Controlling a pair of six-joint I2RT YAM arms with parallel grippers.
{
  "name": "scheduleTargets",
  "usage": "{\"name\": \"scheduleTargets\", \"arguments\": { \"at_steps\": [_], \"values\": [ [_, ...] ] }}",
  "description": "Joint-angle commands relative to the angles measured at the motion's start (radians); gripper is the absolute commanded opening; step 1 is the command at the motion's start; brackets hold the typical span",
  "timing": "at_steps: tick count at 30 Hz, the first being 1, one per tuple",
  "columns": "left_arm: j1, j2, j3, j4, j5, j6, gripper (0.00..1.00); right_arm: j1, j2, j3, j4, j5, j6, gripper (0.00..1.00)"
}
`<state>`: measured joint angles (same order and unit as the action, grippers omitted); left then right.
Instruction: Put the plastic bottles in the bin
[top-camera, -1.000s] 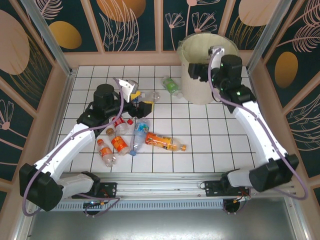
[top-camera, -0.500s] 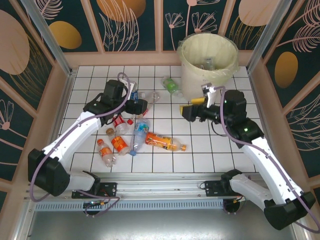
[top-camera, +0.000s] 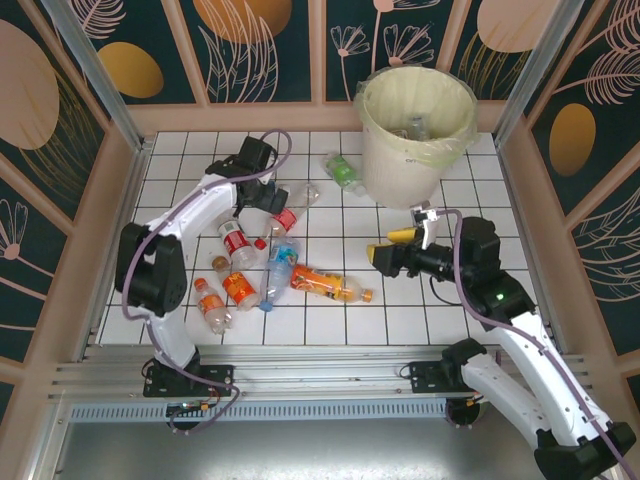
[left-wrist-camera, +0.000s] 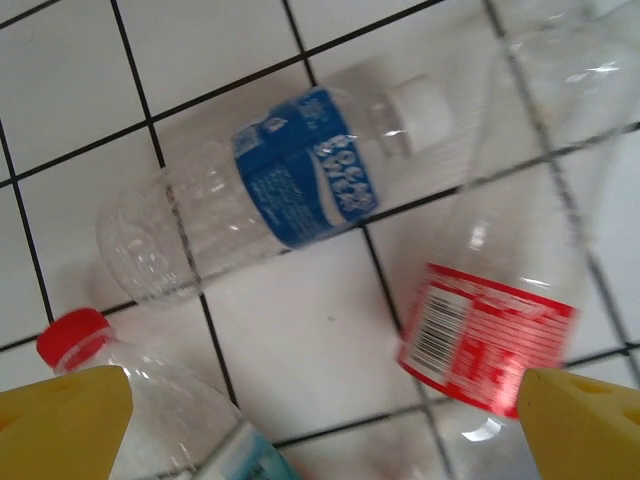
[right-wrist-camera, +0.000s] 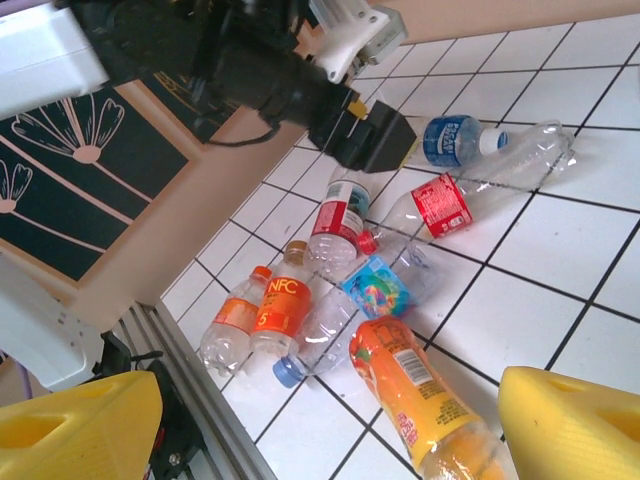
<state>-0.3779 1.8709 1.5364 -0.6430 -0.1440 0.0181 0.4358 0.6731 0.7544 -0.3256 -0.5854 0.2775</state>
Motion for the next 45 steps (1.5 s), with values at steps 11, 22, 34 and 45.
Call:
{"name": "scheduleTargets", "arguments": {
  "at_steps": [11,22,34,45],
  "values": [
    [0.099,0.222,0.223,-0.082,0.058,0.277,0.99,0.007,-0.053,-0.065,0.000,-0.019,0.009,0.99],
    [0.132,0.339,0.327,-0.054,0.205,0.344,0.98,0.008,-0.055,-0.066,-0.003,0.001,0.008,0.99],
    [0.132,0.461,0.435,-0.072,0.226,0.289,0.99,0.006,-0.044,-0.070,-0.006,0.050,0.015,0.98],
    [0.133,0.476,0.436,-0.080,0.244,0.216,0.90,0.006,-0.042,-0.072,-0.016,0.064,0.019,0.98]
  ]
}}
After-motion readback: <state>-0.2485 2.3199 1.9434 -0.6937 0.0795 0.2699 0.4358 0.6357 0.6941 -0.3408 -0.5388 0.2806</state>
